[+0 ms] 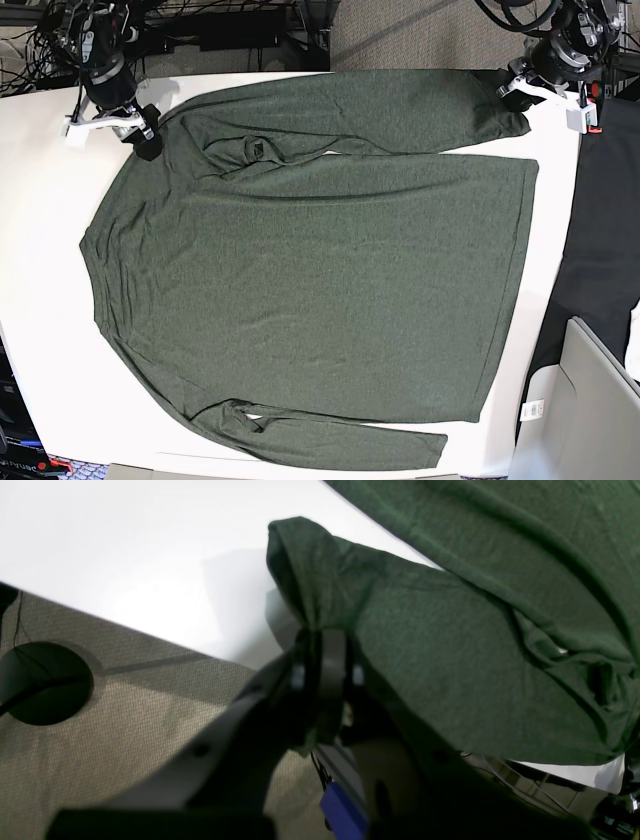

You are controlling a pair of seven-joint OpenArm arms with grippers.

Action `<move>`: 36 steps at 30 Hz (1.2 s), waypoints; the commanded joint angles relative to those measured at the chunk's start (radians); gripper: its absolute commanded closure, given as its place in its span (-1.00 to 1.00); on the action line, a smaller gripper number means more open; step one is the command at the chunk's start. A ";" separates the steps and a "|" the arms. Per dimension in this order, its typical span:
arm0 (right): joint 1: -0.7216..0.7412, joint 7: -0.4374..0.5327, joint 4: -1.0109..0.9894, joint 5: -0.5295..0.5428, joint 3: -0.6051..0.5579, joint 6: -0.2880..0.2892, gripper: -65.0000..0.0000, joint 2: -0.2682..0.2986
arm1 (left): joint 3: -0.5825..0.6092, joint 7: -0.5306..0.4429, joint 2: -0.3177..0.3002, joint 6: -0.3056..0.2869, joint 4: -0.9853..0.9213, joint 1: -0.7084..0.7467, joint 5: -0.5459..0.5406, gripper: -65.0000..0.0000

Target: Fold the T-shirt properly

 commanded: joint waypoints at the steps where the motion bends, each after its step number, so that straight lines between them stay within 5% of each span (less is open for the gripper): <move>1: -0.006 -0.026 0.000 -0.017 0.001 -0.028 0.34 -0.001 | -0.008 -0.008 -0.012 -0.002 0.015 0.007 -0.011 1.00; 4: -0.006 -0.026 -0.002 -0.017 0.001 -0.027 0.84 -0.004 | -0.010 -0.008 -0.012 -0.002 0.015 0.007 -0.011 1.00; 6: -0.011 -0.026 0.000 -0.014 0.001 -0.024 0.99 -0.004 | -0.010 -0.008 -0.012 -0.002 0.015 0.007 -0.011 1.00; 13: -0.068 -0.026 0.020 0.121 0.018 -0.019 0.98 0.021 | -0.011 -0.009 -0.012 -0.002 0.016 0.007 -0.011 1.00; 20: -0.161 -0.026 0.173 0.126 0.118 0.107 0.98 0.039 | -0.013 -0.014 -0.015 -0.002 0.019 0.007 -0.011 1.00; 28: -0.198 -0.026 0.198 0.120 0.128 0.113 0.98 0.081 | -0.013 -0.041 -0.016 -0.002 0.027 0.019 -0.011 1.00; 31: -0.183 -0.026 0.196 0.080 0.093 0.108 0.87 0.076 | -0.008 -0.043 -0.016 -0.002 0.027 0.019 -0.011 1.00; 36: -0.183 -0.026 0.196 0.037 0.073 0.087 0.26 0.062 | -0.011 -0.043 -0.016 -0.002 0.026 0.019 -0.011 1.00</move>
